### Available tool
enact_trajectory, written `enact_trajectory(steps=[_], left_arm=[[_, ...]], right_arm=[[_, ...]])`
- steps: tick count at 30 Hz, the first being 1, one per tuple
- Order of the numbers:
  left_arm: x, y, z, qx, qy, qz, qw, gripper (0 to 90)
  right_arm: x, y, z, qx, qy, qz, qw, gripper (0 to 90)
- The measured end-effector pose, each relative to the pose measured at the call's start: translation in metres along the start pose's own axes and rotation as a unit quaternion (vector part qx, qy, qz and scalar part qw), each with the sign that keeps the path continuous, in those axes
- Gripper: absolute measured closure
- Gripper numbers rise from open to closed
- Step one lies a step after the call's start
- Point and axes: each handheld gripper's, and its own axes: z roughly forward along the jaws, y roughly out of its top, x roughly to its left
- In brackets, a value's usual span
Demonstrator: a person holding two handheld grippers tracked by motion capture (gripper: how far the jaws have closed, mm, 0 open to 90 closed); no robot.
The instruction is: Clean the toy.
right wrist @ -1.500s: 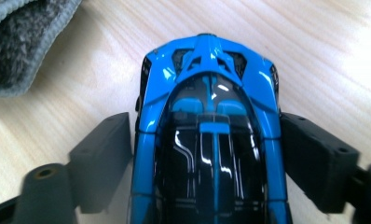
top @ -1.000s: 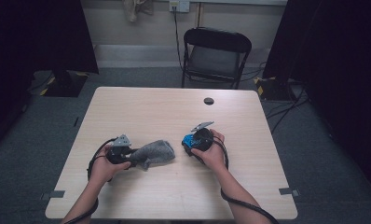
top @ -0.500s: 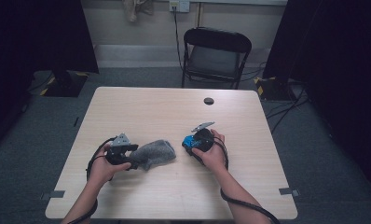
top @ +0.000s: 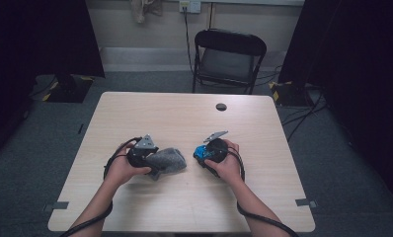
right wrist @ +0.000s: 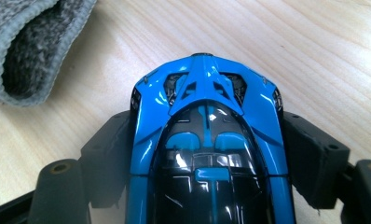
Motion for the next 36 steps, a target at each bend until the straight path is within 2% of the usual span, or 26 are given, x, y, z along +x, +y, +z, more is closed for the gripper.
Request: enact_trajectory(steps=[2,4,7,12,14,16,19,22,26,29,31,34,36], left_arm=[[0.0,-0.003,0.008,0.016,-0.001,0.003,0.9999,18.5],[-0.001,-0.006,0.013,0.027,0.003,-0.001,0.9996,18.8],[-0.001,-0.009,0.018,0.036,0.007,-0.001,0.9993,18.8],[-0.003,-0.013,0.021,0.031,0.013,-0.006,0.9994,18.5],[-0.003,-0.013,0.021,0.032,0.015,-0.003,0.9994,18.5],[-0.004,-0.013,0.021,0.029,0.016,-0.006,0.9994,18.8],[-0.003,-0.015,0.02,0.023,0.014,-0.007,0.9996,19.6],[-0.002,-0.017,0.02,0.016,0.016,-0.009,0.9997,22.4],[-0.002,-0.018,0.019,0.012,0.016,-0.007,0.9998,23.7],[-0.001,-0.018,0.019,0.007,0.016,-0.008,0.9998,28.3],[-0.002,-0.017,0.018,0.007,0.019,-0.01,0.9997,36.7],[-0.005,-0.017,0.017,0.003,0.024,-0.016,0.9996,48.0],[-0.006,-0.017,0.017,0.0,0.029,-0.02,0.9994,52.4]], right_arm=[[0.0,-0.001,0.0,-0.003,0.002,-0.003,1.0,23.9],[0.0,-0.002,-0.001,-0.004,0.003,-0.005,1.0,23.5],[0.0,-0.003,-0.004,-0.008,-0.001,-0.023,0.9997,22.2],[-0.002,-0.001,-0.011,0.008,0.009,-0.02,0.9997,19.8],[-0.001,-0.003,-0.011,0.015,0.005,-0.023,0.9996,19.3],[-0.001,-0.005,-0.008,0.019,0.007,-0.015,0.9997,17.6],[-0.001,-0.006,-0.005,0.009,0.005,-0.003,0.9999,16.9],[-0.002,-0.006,-0.005,0.009,0.0,0.0,1.0,19.9],[-0.002,-0.009,-0.005,-0.004,0.0,0.001,1.0,19.6],[-0.003,-0.013,-0.005,-0.018,0.001,0.0,0.9998,19.5],[-0.003,-0.015,-0.006,-0.025,0.002,-0.002,0.9997,19.5],[-0.002,-0.016,-0.006,-0.025,-0.002,0.005,0.9997,19.8],[0.0,-0.014,-0.008,-0.018,-0.005,0.008,0.9998,25.0]])
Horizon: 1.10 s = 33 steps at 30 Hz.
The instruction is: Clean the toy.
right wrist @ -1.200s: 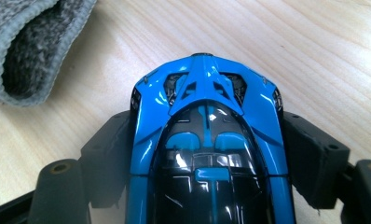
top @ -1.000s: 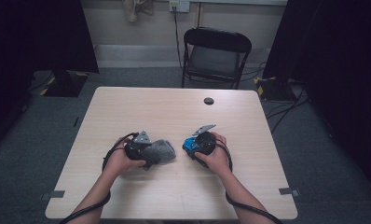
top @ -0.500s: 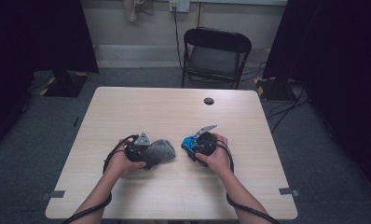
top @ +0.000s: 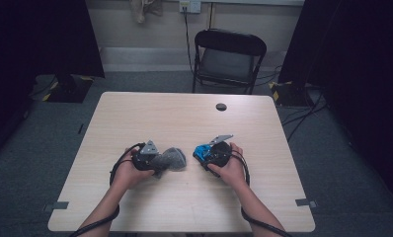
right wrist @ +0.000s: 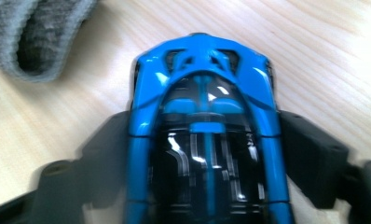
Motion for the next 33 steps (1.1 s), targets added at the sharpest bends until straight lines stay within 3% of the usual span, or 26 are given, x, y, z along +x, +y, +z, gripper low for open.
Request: enact_trajectory(steps=[10,14,20,23,25,28,33], left_arm=[[-0.002,0.0,-0.001,0.001,0.008,0.004,1.0,54.8],[-0.002,0.0,-0.001,-0.003,0.005,-0.003,1.0,56.9],[-0.001,0.005,-0.005,0.006,0.01,-0.027,0.9996,63.1],[0.0,0.01,-0.009,-0.021,0.009,-0.045,0.9987,63.5],[0.002,0.014,-0.013,-0.038,0.014,-0.046,0.9981,63.4],[0.002,0.023,-0.021,-0.054,0.013,-0.046,0.9974,63.3],[0.005,0.033,-0.028,-0.068,0.009,-0.047,0.9966,63.2]], right_arm=[[0.005,0.0,-0.001,0.002,-0.017,0.017,0.9997,25.6],[0.005,0.005,-0.001,0.018,-0.017,0.018,0.9995,25.7],[0.005,0.006,-0.004,0.02,-0.019,0.013,0.9995,26.1],[0.003,0.005,-0.009,0.019,-0.012,0.017,0.9996,27.0],[0.002,0.005,-0.015,0.007,-0.01,0.023,0.9997,27.1],[0.002,0.005,-0.021,0.012,-0.013,0.016,0.9997,27.1],[-0.001,0.002,-0.028,0.004,-0.001,0.026,0.9996,27.1]])
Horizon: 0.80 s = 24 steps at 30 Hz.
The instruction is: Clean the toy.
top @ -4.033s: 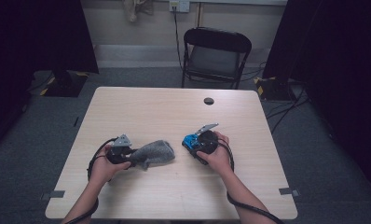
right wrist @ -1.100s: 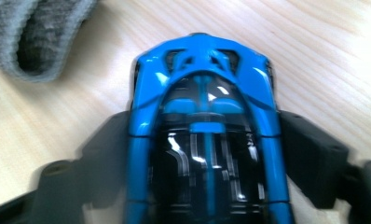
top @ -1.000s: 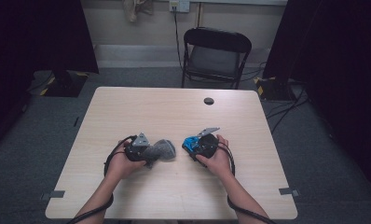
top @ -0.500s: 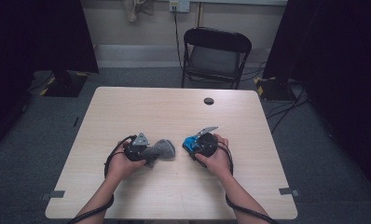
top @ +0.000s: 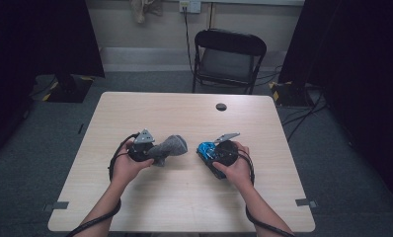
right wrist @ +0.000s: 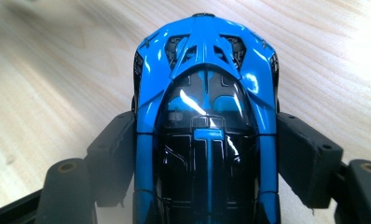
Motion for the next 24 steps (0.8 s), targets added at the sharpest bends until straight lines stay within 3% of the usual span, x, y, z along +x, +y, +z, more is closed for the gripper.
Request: enact_trajectory(steps=[4,10,14,18,21,24], left_arm=[[0.002,0.008,0.0,-0.008,0.001,-0.01,0.9999,63.2],[0.005,0.025,0.003,-0.014,0.007,-0.026,0.9995,63.2],[0.003,0.043,0.008,-0.014,0.017,-0.01,0.9997,63.3],[0.001,0.057,0.016,-0.012,0.026,-0.008,0.9996,63.3],[0.002,0.066,0.021,-0.01,0.03,-0.001,0.9995,63.4],[0.0,0.072,0.027,0.0,0.026,0.023,0.9994,63.3]], right_arm=[[-0.002,0.002,-0.007,-0.013,0.01,0.005,0.9999,27.1],[0.003,0.008,-0.015,-0.018,0.029,-0.009,0.9994,27.1],[0.007,0.012,-0.02,-0.022,0.037,-0.02,0.9989,27.1],[0.012,0.017,-0.024,-0.032,0.054,-0.022,0.9977,27.1],[0.018,0.021,-0.026,-0.028,0.058,-0.043,0.997,27.1],[0.023,0.023,-0.028,-0.032,0.065,-0.05,0.9961,27.1]])
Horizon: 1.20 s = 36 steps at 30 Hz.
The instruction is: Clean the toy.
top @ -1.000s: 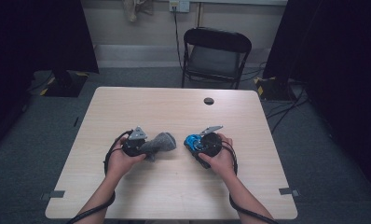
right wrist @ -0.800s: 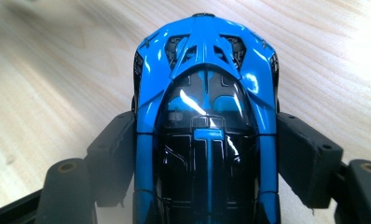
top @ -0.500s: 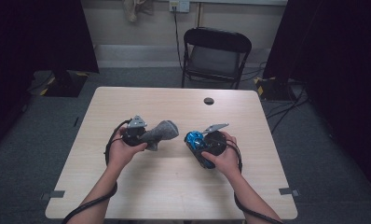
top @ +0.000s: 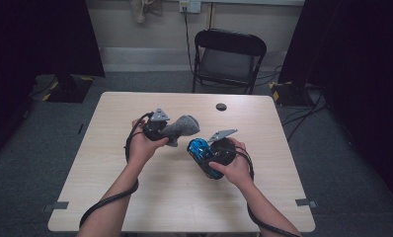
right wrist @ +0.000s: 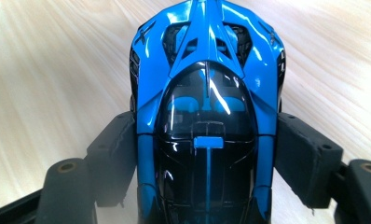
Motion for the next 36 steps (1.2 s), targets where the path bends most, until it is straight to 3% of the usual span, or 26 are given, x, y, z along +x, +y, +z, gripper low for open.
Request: enact_trajectory(steps=[1,4,6,10,15,23,29,36], left_arm=[[-0.001,0.001,0.002,0.003,-0.002,0.006,1.0,63.4],[-0.006,0.003,0.008,0.015,-0.029,0.032,0.9989,64.1],[-0.009,0.003,0.01,0.023,-0.036,0.043,0.9982,64.5],[-0.012,-0.002,0.012,0.026,-0.058,0.036,0.9973,65.6],[-0.015,-0.005,0.008,0.033,-0.068,0.045,0.9961,66.2],[-0.013,-0.015,-0.001,0.037,-0.087,0.04,0.9947,66.2],[-0.015,-0.025,-0.006,0.037,-0.09,0.041,0.9944,66.2],[-0.019,-0.036,-0.009,0.035,-0.117,0.041,0.9917,66.2]], right_arm=[[0.002,0.002,-0.001,-0.003,0.01,-0.003,0.9999,27.1],[0.006,0.006,-0.001,0.002,0.01,-0.016,0.9998,27.1],[0.006,0.008,-0.002,0.001,0.007,-0.014,0.9999,27.1],[0.001,0.009,-0.002,0.002,-0.001,-0.004,1.0,27.1],[-0.002,0.009,0.001,0.011,-0.009,0.005,0.9999,27.1],[-0.008,0.009,0.003,0.014,-0.017,0.017,0.9996,27.1],[-0.013,0.009,0.003,0.015,-0.026,0.029,0.9991,27.1],[-0.022,0.005,0.001,0.015,-0.034,0.046,0.9983,27.1]])
